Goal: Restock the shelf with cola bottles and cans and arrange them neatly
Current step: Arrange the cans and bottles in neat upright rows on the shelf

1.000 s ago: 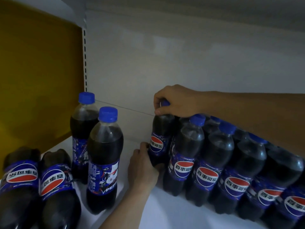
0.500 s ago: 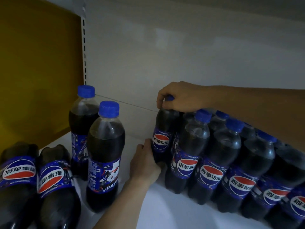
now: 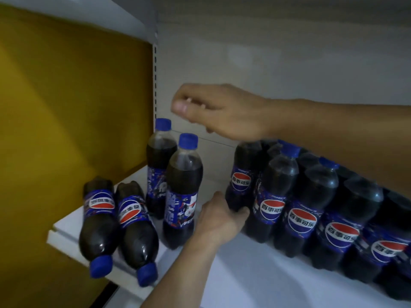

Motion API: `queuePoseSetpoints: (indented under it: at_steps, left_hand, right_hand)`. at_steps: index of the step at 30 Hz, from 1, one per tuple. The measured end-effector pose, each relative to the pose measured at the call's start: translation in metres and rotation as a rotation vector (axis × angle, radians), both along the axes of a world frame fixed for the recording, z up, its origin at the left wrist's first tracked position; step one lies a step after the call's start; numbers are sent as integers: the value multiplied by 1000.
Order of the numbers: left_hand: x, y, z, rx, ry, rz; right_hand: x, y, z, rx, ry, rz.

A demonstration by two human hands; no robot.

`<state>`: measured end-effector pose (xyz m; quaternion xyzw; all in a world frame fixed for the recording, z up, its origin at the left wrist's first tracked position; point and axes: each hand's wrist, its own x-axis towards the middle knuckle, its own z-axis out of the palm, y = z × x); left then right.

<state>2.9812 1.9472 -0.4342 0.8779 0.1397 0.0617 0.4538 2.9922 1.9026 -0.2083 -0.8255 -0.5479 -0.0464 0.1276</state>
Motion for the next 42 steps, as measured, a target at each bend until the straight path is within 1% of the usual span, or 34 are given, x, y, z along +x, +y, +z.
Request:
queuePoseSetpoints:
  at_steps: [2,4,6,9,11,12,13,14,15,16,18,19,21,24,26,27,29,31,32,33,35,36,37,39,42]
  left_hand:
    - [-14,1,6,-17,-8,-50]
    - [-30,-2,13,-48,-45,-88]
    - [-43,-4,22,-57,-145,-141]
    - [-65,0,39,-7,-365,-263]
    - [-75,8,50,-55,-442,-349]
    - [-78,12,52,-93,-479,-345]
    - [-80,15,54,-129,-538,-283]
    - [-80,17,51,-146,-589,-168]
    - [-77,19,46,-134,-595,-51]
    - [-74,17,41,-96,-519,29]
    - [-68,10,29,-111,-353,-7]
    - [-65,6,26,-170,-330,-54]
    - [-59,1,25,-314,-351,-107]
    - [-50,-1,21,-337,-461,-61]
    - [-47,-1,18,-399,-523,-9]
    - [-46,1,18,-446,-530,-33]
    - [-46,7,23,-553,-478,-194]
    - [-48,6,26,-589,-405,-341]
    - [-47,3,23,-575,-409,-328]
    - [-46,-2,19,-540,-444,-259]
    - [-43,-13,11,-404,-511,-43]
    - [-43,-16,9,-359,-545,29]
    - [-41,-18,7,-351,-564,50]
    - [-36,-17,4,-359,-545,14]
    - [-31,-12,-2,-275,-500,-40]
  right_hand:
    - [-17,14,-9,-160,-97,41]
    - [-19,20,-23,-269,-178,-13]
    - [-13,17,-33,-294,-135,-114]
    - [-2,-7,-30,-181,-126,-217]
    - [4,-26,-19,-51,-128,-270]
    - [5,-34,-12,25,-117,-298]
    - [6,-41,-6,98,-108,-331]
    - [6,-47,1,158,-113,-364]
    - [7,-52,6,195,-127,-396]
    - [9,-57,11,216,-140,-423]
    - [12,-67,17,229,-142,-468]
    - [13,-71,18,231,-131,-475]
    - [16,-75,17,242,-98,-456]
    - [16,-72,15,282,-76,-383]
    - [15,-69,20,272,-90,-339]
    - [14,-69,24,258,-59,-312]
    - [12,-71,31,200,-1,-236]
    - [11,-72,32,125,-24,-185]
    - [11,-72,29,92,-49,-194]
    - [12,-72,25,59,-82,-227]
    - [19,-72,15,-17,-146,-337]
    - [23,-72,11,-33,-156,-377]
    - [28,-73,7,-19,-154,-382]
    - [30,-74,3,20,-129,-329]
    - [28,-73,-1,-17,-122,-226]
